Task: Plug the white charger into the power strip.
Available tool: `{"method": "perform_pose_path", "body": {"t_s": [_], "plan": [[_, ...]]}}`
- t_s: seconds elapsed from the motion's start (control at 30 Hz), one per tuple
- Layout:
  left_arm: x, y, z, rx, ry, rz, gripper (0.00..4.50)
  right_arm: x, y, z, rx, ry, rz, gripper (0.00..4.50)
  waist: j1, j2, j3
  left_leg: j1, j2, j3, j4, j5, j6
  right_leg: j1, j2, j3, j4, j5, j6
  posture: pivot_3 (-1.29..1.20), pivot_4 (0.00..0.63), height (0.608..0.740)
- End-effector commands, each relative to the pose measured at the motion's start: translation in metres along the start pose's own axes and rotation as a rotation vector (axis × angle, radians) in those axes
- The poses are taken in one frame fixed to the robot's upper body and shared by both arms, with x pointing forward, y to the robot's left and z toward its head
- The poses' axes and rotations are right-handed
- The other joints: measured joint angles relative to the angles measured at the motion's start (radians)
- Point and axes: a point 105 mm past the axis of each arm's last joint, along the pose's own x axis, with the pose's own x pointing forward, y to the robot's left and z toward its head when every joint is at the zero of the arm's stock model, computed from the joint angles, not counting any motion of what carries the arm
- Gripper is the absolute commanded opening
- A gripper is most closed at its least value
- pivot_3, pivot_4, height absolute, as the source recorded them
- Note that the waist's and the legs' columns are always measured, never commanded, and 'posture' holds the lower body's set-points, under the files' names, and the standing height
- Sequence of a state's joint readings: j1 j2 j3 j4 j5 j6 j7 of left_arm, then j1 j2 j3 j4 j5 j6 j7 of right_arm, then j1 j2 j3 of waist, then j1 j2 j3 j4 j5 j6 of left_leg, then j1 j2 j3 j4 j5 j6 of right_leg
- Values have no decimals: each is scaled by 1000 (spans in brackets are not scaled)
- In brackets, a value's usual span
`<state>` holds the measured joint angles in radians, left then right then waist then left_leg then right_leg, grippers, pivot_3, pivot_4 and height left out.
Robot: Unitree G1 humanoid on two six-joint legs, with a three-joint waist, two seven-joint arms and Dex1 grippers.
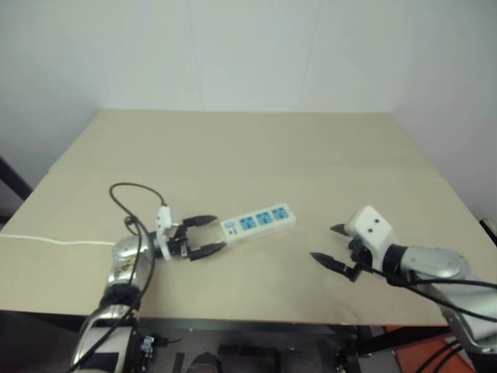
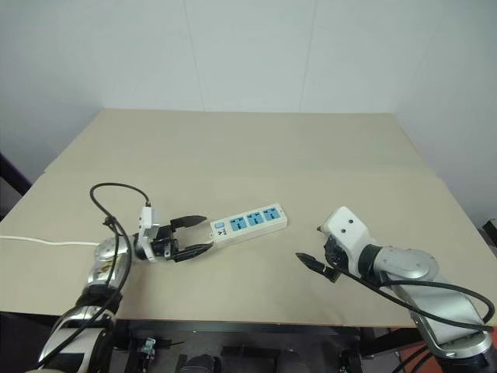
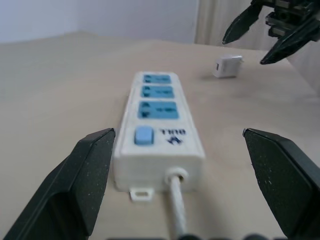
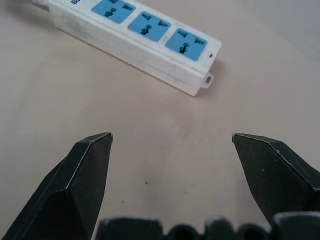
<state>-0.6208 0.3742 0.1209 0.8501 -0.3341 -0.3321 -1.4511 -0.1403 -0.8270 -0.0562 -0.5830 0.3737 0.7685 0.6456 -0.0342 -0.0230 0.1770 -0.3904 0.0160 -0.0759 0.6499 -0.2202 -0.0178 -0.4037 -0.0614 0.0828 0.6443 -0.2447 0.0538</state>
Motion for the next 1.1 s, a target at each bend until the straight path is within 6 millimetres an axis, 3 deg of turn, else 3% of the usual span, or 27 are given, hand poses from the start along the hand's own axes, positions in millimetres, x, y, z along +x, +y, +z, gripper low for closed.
{"method": "perform_pose_path", "body": {"t_s": [0.03,0.33,0.63,1.1], "plan": [[3,7,3,52,-7,14,4466,-8,-5,12,-46,-34,-42,4500,-3,0,0,0,0,0,0,0,0,0,0,0,0,0,0,0,150,740],[15,9,-3,22,33,-33,4466,-11,7,6,-21,-19,-47,4500,-5,0,0,0,0,0,0,0,0,0,0,0,0,0,1,0,150,740],[23,7,-16,15,110,-38,4466,-11,7,8,0,-20,-82,4500,-5,0,0,0,0,-1,0,0,0,0,0,0,0,-1,1,0,150,740],[36,7,-21,-16,119,-28,4466,-6,10,3,11,0,-89,4500,0,0,0,0,0,-1,0,0,0,0,0,0,0,-3,5,0,150,740]]}}
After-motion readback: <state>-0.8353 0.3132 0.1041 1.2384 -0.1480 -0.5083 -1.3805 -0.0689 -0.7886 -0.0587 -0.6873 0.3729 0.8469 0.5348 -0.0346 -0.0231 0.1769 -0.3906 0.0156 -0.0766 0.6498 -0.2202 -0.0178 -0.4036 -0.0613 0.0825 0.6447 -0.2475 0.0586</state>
